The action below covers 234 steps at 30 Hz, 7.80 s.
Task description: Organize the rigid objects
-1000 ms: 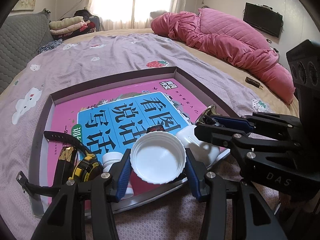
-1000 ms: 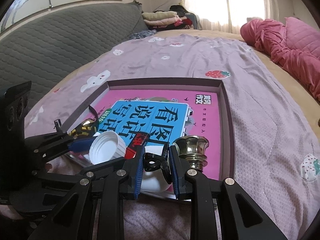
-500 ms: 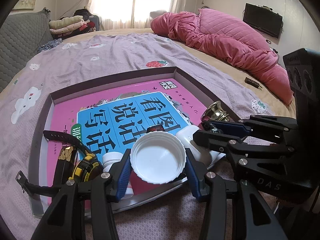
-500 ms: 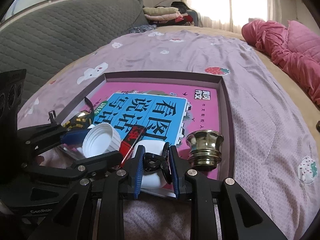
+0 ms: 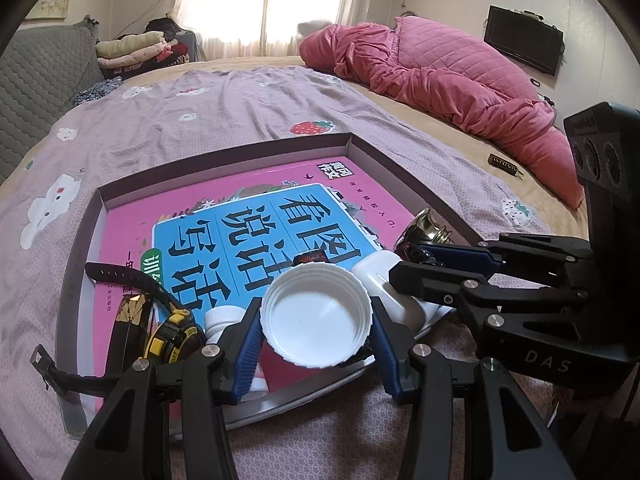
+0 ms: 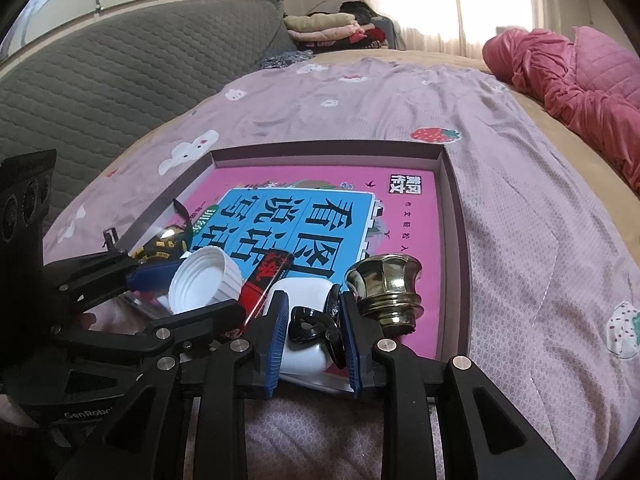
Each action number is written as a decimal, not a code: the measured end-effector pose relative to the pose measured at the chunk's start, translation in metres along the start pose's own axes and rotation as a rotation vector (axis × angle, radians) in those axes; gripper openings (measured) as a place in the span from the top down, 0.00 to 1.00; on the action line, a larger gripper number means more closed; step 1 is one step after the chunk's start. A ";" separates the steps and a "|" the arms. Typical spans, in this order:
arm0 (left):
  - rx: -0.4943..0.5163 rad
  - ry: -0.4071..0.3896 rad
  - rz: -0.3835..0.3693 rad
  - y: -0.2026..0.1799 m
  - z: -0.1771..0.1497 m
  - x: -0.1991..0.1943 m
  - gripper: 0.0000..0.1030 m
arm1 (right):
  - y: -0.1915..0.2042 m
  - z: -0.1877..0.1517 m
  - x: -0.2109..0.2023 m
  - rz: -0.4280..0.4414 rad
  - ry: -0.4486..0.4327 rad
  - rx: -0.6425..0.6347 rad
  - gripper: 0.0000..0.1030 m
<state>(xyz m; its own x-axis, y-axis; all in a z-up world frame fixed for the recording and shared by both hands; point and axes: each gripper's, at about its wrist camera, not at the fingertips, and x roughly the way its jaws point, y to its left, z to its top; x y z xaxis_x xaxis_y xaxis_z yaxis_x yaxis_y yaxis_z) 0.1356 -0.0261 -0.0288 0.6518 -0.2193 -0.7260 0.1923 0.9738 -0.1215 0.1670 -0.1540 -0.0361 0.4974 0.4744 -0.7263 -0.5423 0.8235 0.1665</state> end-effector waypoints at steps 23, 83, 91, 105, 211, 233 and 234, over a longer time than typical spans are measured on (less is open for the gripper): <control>0.017 0.000 -0.001 0.003 0.003 0.003 0.51 | -0.018 0.002 -0.019 0.032 -0.036 0.100 0.57; -0.063 -0.121 0.065 0.030 0.017 -0.036 0.42 | 0.008 0.008 -0.031 -0.037 -0.099 -0.002 0.46; -0.055 -0.127 0.086 0.029 0.012 -0.047 0.42 | 0.015 0.009 -0.038 -0.041 -0.124 -0.020 0.46; -0.097 -0.149 0.153 0.030 0.000 -0.067 0.42 | 0.027 0.000 -0.049 -0.084 -0.161 -0.066 0.33; -0.238 0.040 0.234 0.002 -0.076 -0.109 0.33 | 0.078 -0.080 -0.114 -0.159 -0.109 0.010 0.26; -0.250 0.095 0.260 0.010 -0.081 -0.085 0.33 | 0.067 -0.082 -0.091 -0.162 -0.050 0.021 0.26; -0.250 0.096 0.259 0.010 -0.081 -0.085 0.33 | 0.067 -0.082 -0.092 -0.164 -0.051 0.020 0.26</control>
<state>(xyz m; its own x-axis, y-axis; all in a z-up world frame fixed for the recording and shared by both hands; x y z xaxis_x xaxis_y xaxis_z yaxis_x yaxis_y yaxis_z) 0.0221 0.0070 -0.0233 0.5810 0.0316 -0.8133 -0.1626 0.9836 -0.0780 0.0295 -0.1673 -0.0127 0.6119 0.3480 -0.7103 -0.4380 0.8968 0.0621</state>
